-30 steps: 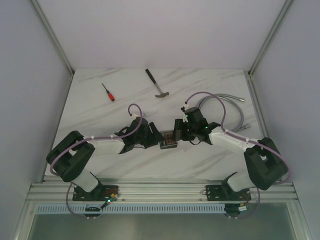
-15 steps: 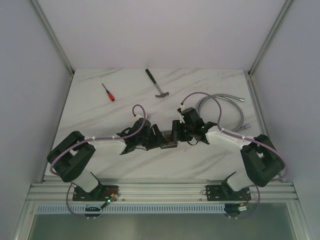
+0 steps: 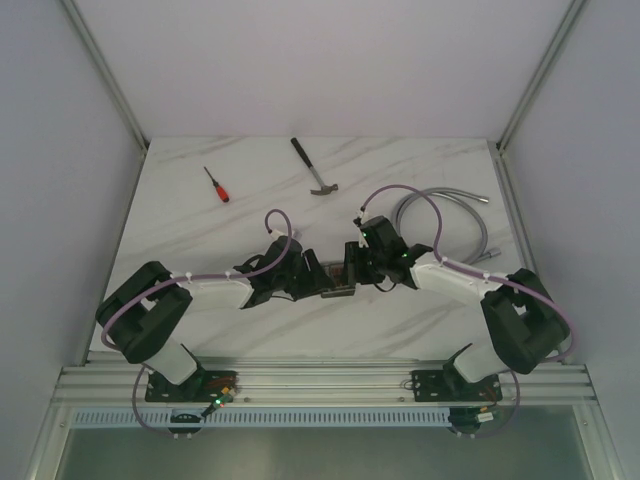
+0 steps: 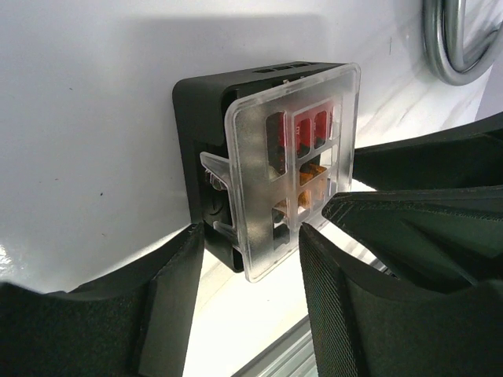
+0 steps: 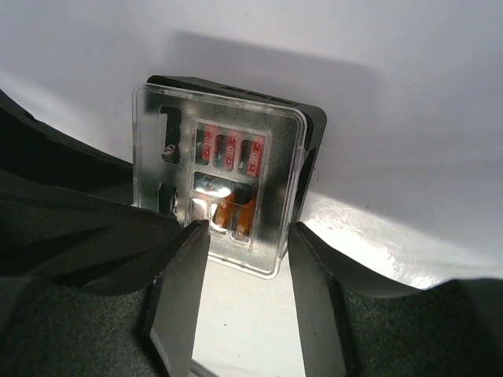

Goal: Snap on the fuse box
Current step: Close the fuse box cover on the fuse box base.

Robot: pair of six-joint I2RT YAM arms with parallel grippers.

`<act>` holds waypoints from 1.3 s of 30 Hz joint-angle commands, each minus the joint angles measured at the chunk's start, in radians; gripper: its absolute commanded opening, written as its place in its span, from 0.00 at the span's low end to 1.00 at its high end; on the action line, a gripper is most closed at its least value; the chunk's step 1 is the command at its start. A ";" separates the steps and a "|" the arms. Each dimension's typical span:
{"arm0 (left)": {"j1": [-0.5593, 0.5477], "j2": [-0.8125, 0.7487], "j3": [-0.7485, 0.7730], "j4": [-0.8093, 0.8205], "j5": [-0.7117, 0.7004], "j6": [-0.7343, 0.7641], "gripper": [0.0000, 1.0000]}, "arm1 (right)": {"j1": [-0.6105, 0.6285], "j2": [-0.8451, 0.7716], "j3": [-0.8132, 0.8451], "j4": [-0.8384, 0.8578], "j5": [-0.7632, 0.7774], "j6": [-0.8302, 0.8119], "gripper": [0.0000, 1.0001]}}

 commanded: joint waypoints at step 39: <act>0.004 -0.006 -0.030 0.008 -0.001 -0.012 0.52 | 0.030 0.021 0.032 -0.094 0.063 0.027 0.50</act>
